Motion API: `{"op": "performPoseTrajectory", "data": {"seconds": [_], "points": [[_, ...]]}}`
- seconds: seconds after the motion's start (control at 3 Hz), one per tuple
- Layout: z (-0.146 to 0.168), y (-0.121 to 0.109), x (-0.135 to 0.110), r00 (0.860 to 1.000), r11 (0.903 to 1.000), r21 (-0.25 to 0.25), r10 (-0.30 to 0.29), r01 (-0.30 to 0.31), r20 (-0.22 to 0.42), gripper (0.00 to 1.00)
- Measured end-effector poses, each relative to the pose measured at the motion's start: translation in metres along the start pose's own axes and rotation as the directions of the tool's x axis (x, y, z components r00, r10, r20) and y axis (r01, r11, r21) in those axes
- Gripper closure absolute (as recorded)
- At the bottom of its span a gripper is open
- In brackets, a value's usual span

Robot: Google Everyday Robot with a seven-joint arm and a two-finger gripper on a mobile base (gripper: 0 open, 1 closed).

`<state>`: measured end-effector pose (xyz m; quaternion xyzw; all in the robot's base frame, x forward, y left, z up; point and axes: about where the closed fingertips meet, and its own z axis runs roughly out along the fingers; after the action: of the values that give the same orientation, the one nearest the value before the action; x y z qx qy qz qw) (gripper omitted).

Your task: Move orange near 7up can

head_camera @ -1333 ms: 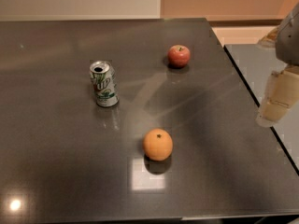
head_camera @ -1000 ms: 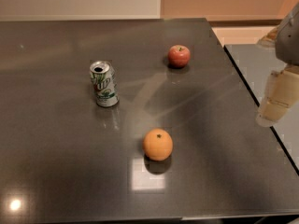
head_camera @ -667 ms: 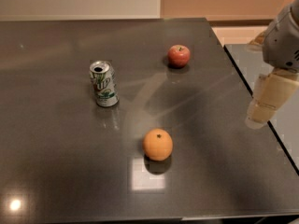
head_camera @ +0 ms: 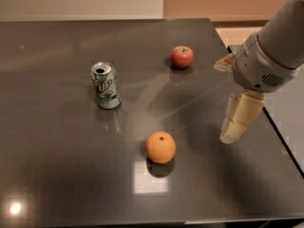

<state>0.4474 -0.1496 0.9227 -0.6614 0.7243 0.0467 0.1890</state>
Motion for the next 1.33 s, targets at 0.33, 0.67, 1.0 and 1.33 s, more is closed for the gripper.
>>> {"op": "performPoseTrajectory", "data": {"seconds": [0.33, 0.67, 1.0, 1.33], "points": [[0.023, 0.014, -0.017, 0.995, 0.9964, -0.053, -0.061, 0.066, 0.083, 0.00], [0.039, 0.034, -0.031, 0.979, 0.9841, -0.112, -0.119, 0.138, 0.165, 0.00], [0.057, 0.048, -0.043, 0.961, 0.9684, -0.146, -0.167, 0.202, 0.222, 0.00], [0.071, 0.057, -0.056, 0.944, 0.9513, -0.172, -0.208, 0.256, 0.257, 0.00]]}}
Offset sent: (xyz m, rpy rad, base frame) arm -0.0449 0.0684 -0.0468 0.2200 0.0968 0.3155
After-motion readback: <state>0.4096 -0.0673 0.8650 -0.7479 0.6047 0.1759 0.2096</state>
